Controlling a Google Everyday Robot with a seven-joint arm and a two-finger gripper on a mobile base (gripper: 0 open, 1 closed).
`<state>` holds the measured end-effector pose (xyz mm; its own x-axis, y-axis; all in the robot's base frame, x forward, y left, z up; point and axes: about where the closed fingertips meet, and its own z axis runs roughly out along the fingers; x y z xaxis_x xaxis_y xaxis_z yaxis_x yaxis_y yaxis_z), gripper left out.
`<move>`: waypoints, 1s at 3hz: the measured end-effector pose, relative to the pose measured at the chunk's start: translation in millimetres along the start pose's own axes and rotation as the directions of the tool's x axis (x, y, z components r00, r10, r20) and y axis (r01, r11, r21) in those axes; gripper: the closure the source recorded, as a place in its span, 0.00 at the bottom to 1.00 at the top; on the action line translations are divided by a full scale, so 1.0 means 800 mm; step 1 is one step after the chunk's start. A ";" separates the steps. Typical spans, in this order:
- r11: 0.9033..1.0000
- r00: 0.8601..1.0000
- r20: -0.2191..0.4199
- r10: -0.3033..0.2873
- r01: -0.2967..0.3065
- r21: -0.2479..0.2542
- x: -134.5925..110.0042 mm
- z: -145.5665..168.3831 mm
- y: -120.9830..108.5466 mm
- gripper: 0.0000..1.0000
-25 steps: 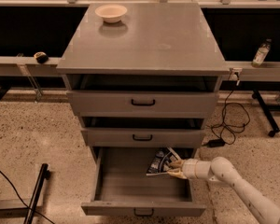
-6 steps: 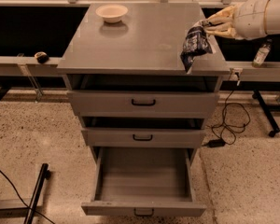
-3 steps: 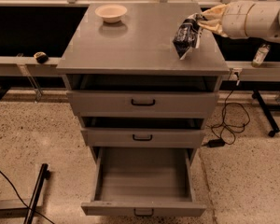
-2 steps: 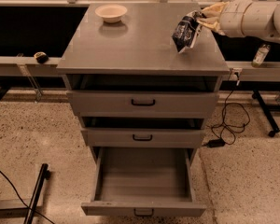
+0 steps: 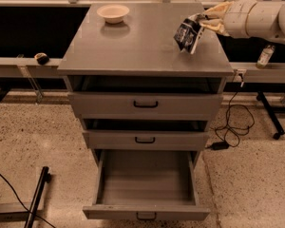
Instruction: Pick blue chip bag from bottom drawer and place on counter
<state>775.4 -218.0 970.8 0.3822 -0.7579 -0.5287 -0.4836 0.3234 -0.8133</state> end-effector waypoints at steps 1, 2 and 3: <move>1.000 1.000 0.000 0.000 0.000 0.000 0.000 0.000 0.000 0.04; 1.000 1.000 0.000 0.000 0.000 0.000 0.000 0.000 0.000 0.00; 1.000 1.000 0.000 0.000 0.000 0.000 0.000 0.000 0.000 0.00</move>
Offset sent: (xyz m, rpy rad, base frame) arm 0.0000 0.0000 0.0000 0.0000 0.0000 0.0000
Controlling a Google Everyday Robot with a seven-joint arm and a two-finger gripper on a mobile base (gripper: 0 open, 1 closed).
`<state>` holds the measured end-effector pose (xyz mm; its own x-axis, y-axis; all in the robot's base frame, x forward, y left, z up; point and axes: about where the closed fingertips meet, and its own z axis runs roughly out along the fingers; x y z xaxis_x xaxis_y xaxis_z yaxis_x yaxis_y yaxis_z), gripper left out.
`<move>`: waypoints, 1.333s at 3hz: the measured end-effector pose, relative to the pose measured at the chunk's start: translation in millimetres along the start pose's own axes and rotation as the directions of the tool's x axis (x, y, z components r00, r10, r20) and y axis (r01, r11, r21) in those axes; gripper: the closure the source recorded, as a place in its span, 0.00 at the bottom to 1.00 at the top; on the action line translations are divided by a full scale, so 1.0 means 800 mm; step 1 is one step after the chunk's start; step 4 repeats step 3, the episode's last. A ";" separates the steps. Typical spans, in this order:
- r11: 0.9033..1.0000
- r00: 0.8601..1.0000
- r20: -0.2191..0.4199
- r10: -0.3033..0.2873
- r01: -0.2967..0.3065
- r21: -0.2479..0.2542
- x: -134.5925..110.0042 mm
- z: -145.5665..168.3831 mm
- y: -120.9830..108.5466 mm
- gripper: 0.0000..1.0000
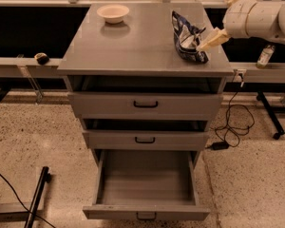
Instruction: Pick blue chip bag from bottom drawer and place on counter
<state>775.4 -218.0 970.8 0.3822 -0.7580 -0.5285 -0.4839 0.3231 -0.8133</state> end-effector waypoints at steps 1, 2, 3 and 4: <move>0.998 0.999 -0.030 -0.023 0.021 -0.058 0.012 -0.010 0.006 0.00; 0.989 0.996 -0.079 -0.045 0.033 -0.143 0.032 -0.062 0.005 0.00; 0.987 0.996 -0.075 -0.044 0.031 -0.157 0.031 -0.060 0.010 0.00; 0.987 0.996 -0.075 -0.044 0.031 -0.157 0.031 -0.060 0.010 0.00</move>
Offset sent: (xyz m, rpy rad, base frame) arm -0.0596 -0.0964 0.0096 -0.2006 0.1744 0.0108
